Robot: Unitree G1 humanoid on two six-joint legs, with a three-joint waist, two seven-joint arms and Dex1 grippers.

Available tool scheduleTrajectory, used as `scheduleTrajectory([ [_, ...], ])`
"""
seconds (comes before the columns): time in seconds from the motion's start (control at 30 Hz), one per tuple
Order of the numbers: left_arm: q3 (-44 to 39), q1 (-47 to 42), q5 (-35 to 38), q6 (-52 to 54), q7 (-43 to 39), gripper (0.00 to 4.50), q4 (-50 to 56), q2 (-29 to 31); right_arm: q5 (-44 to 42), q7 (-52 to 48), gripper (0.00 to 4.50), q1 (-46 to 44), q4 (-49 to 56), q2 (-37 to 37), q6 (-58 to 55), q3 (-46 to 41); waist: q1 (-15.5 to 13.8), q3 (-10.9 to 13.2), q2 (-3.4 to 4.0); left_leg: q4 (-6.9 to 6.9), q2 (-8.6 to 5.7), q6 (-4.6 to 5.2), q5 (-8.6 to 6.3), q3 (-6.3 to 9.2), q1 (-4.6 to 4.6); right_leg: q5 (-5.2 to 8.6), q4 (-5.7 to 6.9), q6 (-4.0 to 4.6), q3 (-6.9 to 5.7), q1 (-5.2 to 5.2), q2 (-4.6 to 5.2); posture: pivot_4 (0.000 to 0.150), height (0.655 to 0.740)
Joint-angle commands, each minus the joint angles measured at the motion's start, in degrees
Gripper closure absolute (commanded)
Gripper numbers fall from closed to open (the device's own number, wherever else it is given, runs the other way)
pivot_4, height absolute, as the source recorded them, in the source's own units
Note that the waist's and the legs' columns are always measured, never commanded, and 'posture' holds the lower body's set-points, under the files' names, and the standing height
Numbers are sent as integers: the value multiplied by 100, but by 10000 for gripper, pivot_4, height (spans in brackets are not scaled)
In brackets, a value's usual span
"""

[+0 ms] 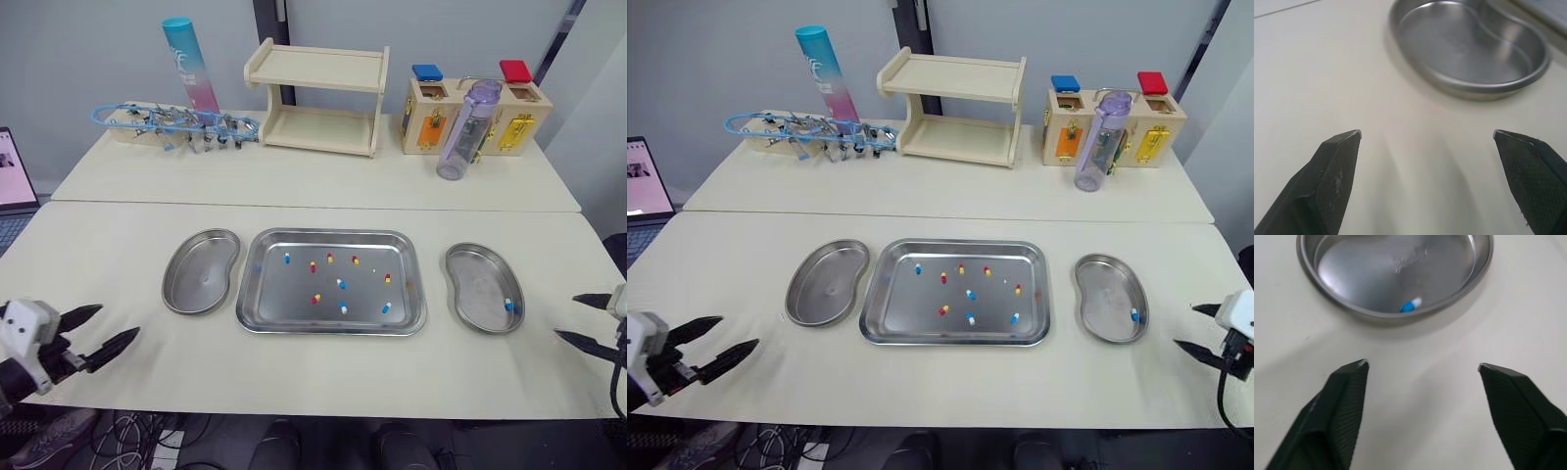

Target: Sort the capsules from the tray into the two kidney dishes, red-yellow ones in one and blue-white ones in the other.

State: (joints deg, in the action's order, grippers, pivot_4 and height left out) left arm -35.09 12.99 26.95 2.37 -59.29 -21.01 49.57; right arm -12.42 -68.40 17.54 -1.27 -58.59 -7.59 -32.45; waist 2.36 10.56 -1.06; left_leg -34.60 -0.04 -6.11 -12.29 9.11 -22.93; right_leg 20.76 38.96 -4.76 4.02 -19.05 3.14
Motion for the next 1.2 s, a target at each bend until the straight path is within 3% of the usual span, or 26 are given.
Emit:
scheduleTrajectory([
  [0.03, -397, 199, 19, 25, 108, 0, -106, 71, -126, 42, 157, 139, 106, 6, -130, -273, 14, 1, -2, 2, 0, 0, 0, 0, -1, 0, 0, 0, 1, -1, 0, 1500, 7400],
  [0.47, -466, 669, 60, 263, 355, 0, 469, -157, -139, -53, 157, 430, 247, -52, -373, -181, 50, 1, -2, 3, 2, -1, 0, -2, 1, 0, 0, 0, 1, 0, 0, 1500, 7400],
  [0.77, -421, 954, 457, 867, 524, 0, 1822, -618, -127, -223, 157, 625, 290, -96, -509, -241, 41, 1, -3, 2, 3, -1, 0, -3, 0, 0, 0, 0, 1, 1, 0, 1500, 7400],
  [1.03, 729, 1448, 770, 1051, 479, 0, 4212, -1480, -151, -202, 157, 885, 223, 73, -135, -408, -16, 2, -6, -5, 3, -2, 0, -11, 0, 0, -2, 0, 8, 4, 2, 1500, 7400],
  [1.2, 1526, 1158, 535, 1083, 892, 0, 4504, -1912, -269, -256, 157, 1018, 422, 91, -211, -549, -26, 1, -6, -8, 2, -1, -1, -14, 1, 0, -3, -1, 10, 5, 1, 1500, 7400],
])
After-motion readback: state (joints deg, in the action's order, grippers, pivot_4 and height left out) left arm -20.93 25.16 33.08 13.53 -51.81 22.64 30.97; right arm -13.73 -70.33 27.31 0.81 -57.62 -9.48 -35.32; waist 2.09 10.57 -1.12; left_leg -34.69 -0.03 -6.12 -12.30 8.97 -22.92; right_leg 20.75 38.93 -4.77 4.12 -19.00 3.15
